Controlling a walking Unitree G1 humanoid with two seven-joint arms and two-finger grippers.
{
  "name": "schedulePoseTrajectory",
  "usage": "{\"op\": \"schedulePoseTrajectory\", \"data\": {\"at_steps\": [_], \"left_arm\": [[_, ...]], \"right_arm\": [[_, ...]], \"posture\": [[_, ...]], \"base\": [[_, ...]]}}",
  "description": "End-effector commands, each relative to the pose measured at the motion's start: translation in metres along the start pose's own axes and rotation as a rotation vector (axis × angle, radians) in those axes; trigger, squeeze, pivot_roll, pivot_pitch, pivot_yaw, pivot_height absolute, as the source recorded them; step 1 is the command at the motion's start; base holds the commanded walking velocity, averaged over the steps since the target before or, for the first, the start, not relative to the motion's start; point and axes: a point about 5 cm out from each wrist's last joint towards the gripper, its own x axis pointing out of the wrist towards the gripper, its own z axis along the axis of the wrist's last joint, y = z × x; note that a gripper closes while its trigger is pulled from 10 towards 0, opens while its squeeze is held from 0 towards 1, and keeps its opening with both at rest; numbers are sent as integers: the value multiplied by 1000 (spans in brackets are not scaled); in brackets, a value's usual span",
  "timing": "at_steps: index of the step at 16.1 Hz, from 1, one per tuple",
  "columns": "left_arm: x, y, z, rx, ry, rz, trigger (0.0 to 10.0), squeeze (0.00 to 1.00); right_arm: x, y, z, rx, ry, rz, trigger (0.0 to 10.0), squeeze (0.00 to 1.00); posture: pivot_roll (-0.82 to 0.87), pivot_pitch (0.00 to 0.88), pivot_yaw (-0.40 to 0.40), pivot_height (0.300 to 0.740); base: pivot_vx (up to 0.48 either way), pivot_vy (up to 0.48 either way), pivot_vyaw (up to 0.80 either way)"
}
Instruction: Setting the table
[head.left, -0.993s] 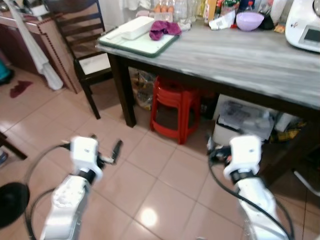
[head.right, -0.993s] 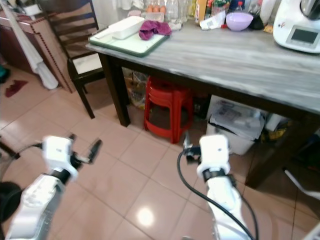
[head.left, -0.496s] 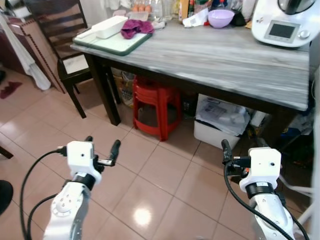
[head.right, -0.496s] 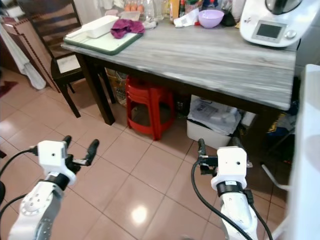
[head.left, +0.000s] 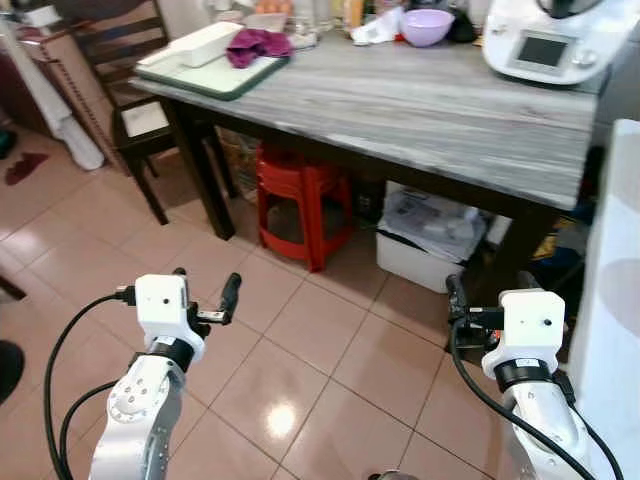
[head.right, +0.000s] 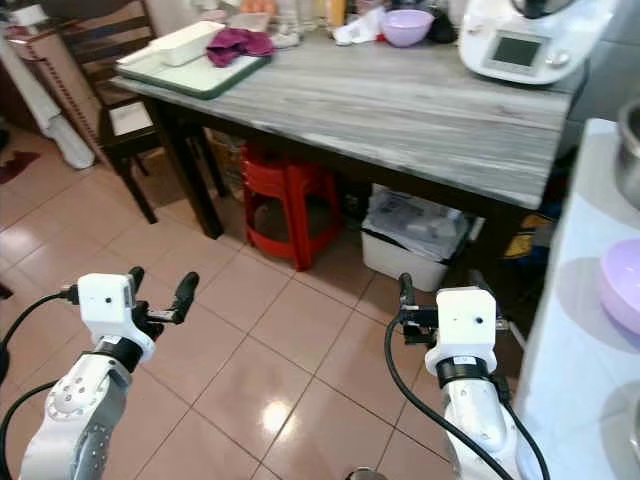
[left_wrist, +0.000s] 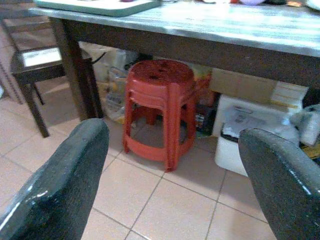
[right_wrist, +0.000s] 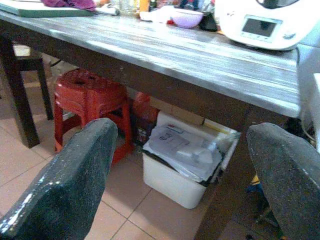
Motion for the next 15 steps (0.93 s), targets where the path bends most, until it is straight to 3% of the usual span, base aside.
{"op": "schedulePoseTrajectory", "data": {"at_steps": [1,15], "left_arm": [[0,4,-1,4,17,13,10000,0],[6,4,3,47,3,-52,10000,0]], "right_arm": [[0,3,5,13,-14,12,10000,0],[2,11,4,-3,-14,51,10000,0]], "posture": [[-132,111,76,740],[-127,113,78,740]], "base": [[0,0,-800],[0,0,-780]]}}
